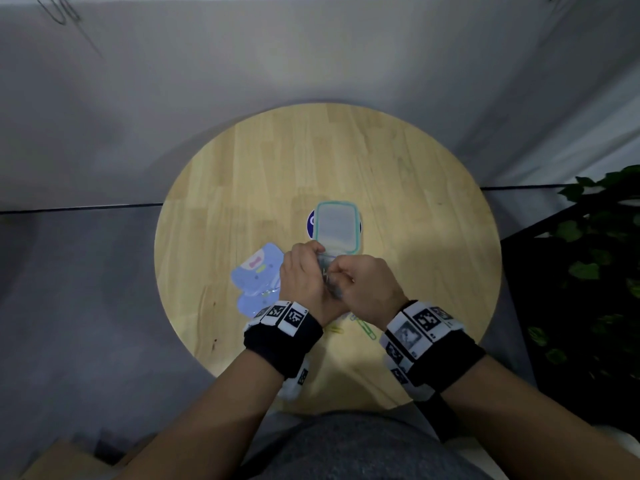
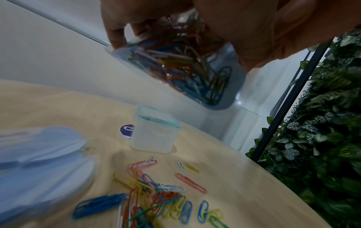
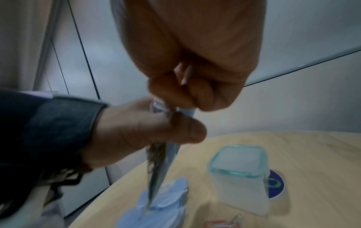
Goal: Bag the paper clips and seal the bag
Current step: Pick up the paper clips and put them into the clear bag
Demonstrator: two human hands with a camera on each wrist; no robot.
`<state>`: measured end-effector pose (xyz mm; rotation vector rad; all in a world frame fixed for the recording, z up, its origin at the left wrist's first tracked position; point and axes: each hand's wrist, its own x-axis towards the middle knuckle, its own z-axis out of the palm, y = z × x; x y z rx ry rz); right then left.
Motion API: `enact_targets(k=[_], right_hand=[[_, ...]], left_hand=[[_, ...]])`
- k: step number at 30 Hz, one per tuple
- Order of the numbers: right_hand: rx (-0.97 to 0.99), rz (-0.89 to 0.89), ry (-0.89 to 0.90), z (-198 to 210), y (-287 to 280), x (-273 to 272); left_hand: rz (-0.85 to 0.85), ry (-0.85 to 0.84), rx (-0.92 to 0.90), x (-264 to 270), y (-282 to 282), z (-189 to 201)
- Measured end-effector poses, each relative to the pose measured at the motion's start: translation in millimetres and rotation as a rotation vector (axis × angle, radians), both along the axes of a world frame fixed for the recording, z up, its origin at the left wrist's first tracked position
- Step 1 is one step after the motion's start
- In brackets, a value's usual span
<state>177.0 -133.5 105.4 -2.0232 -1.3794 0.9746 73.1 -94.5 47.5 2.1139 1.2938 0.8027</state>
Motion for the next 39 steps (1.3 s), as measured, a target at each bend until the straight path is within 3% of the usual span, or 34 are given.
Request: enact_targets(k=[2, 5, 7, 12, 16, 20, 26, 32, 37, 39], right_hand=[[-0.082, 0.054, 0.062, 8, 1, 7], [-0.075, -0.096, 0.236, 17, -3, 13], [-0.002, -0.108, 0.203, 17, -7, 10], [-0.074, 0.127, 0.098, 10, -3, 2], [-0.087, 0.091, 0.119, 3, 0, 8], [-0.058, 0.014, 0.153, -1, -2, 12], [-0.085, -0.054, 0.244, 0, -4, 5], [-0.150, 0.043, 0.380, 5, -12, -2], [0.038, -0.061, 0.317, 6, -11, 1], [0.050, -0.020, 0.243, 5, -12, 2]], left_hand=[[-0.009, 0.014, 0.015, -1, -1, -2], [0.024, 0.021, 0.032, -2, -1, -1], [0.034, 0.018, 0.021, 0, -3, 2], [0.078, 0.034, -0.021, 1, -5, 11], [-0.051, 0.102, -0.085, -12, -1, 10], [-0.017, 0.163, -0.166, -24, 5, 10], [0.024, 0.013, -0.480, -20, -8, 10], [0.021, -0.016, -0.417, -19, -12, 8], [0.052, -0.075, -0.395, -19, -9, 13], [0.054, -0.099, -0.387, -19, -6, 15]])
